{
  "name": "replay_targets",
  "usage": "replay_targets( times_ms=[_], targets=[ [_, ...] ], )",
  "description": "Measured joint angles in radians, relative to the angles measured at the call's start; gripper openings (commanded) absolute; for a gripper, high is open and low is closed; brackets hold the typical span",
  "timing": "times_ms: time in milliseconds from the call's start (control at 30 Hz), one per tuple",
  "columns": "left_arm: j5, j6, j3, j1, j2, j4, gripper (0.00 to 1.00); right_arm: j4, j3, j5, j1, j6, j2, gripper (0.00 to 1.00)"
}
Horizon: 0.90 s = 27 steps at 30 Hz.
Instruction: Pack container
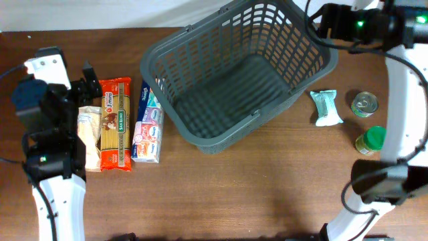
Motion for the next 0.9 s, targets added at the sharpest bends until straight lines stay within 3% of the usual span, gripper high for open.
replay_targets(
  times_ms=[300, 500, 900],
  targets=[
    [0.000, 0.000, 0.004, 0.000, 0.079, -0.222, 0.99, 0.018, 0.000, 0.003, 0.000, -0.095, 0.078, 0.89],
    [0.000, 0.000, 0.004, 0.000, 0.111, -0.360, 0.99, 0.020, 0.000, 0.003, 0.000, -0.110, 0.158, 0.82],
    [0.000, 0.000, 0.004, 0.000, 0.119, -0.422, 0.99, -0.012, 0.007, -0.027, 0.002, -0.154, 0.176, 0.20]
  ],
)
